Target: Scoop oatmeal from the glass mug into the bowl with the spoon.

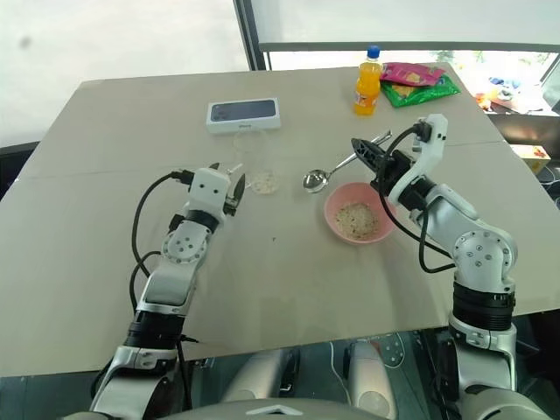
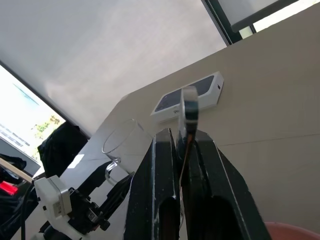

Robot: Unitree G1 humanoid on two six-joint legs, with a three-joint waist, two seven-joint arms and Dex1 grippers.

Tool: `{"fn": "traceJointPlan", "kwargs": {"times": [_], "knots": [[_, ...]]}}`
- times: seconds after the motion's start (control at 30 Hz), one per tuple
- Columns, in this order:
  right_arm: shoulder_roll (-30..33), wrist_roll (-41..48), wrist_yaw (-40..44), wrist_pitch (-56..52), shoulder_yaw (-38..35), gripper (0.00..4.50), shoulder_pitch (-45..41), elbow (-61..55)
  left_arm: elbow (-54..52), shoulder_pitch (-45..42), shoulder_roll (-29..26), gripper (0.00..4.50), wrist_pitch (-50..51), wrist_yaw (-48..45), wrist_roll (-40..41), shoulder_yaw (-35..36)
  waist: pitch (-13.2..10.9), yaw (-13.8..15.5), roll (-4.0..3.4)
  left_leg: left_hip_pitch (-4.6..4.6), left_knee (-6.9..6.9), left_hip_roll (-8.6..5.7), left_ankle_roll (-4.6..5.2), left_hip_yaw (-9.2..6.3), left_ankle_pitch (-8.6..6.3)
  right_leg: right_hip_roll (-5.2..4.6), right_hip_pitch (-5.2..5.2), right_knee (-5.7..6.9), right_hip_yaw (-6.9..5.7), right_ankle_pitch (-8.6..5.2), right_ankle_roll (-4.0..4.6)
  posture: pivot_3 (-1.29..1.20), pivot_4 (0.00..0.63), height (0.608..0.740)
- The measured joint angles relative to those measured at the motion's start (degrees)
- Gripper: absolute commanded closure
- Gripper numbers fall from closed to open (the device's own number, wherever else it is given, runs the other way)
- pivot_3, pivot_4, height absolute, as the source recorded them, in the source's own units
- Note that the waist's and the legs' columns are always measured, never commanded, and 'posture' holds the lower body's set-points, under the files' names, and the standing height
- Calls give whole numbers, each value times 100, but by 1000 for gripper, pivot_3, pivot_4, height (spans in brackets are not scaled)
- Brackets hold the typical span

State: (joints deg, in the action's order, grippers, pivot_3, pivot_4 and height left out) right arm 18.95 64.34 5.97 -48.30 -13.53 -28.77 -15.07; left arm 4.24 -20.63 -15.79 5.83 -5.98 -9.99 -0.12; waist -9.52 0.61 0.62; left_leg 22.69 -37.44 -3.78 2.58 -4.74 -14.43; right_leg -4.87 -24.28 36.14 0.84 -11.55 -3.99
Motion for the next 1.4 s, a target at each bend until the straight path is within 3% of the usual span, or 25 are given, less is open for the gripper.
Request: {"fn": "traceJointPlan", "kwargs": {"times": [0.3, 0.4, 0.5, 0.57, 0.9, 1.2, 1.4], "knots": [[-137, -175, 16, 105, 58, 4500, 172, -67, 309, -353, -63, 1697, 89, 132, 5, 190, 0, -3, 1, 4, -2, -3, -3, 7, 2, -3, -19, 29, 9, 0, 0, 0, 150, 740], [-151, -247, 45, 120, 81, 4500, 225, -91, 328, -392, -60, 2358, 92, 144, 5, 188, 0, -3, 1, 4, -3, -3, -3, 8, 1, -3, -25, 39, 12, 0, 0, 0, 150, 740], [-159, -303, 103, 126, 103, 4500, 278, -91, 339, -395, -31, 3822, 92, 163, 5, 184, 0, -12, 1, 4, -4, -3, -2, 13, 1, -2, -30, 44, 16, 0, 0, 0, 150, 740], [-161, -345, 127, 149, 118, 4500, 287, -91, 317, -476, 11, 4433, 8, 225, 61, 198, 3, -15, 4, 4, -7, -2, -2, 13, 1, -2, -32, 50, 17, 0, 0, 0, 150, 740], [-159, -501, 243, 217, 135, 4500, 223, -78, 393, -517, 15, 4433, -4, 232, 85, 183, 6, -56, 1, 3, -12, -3, -2, 21, 1, -2, -36, 58, 24, 0, 0, 0, 150, 740], [-112, -584, 239, 363, 108, 4500, -1424, 302, 577, -1077, -120, 4433, -56, -664, 218, -287, 4, -99, 1, 16, -28, -5, -22, 20, 13, -2, -40, 62, 22, 0, 0, 0, 150, 740], [121, -953, 655, 382, 441, 4500, -1703, 409, 536, -1406, -415, 4433, -133, -1397, 291, -480, 4, -140, 0, 20, -27, -4, -20, 23, 12, -3, -45, 60, 24, 0, 0, 0, 150, 740]]}}
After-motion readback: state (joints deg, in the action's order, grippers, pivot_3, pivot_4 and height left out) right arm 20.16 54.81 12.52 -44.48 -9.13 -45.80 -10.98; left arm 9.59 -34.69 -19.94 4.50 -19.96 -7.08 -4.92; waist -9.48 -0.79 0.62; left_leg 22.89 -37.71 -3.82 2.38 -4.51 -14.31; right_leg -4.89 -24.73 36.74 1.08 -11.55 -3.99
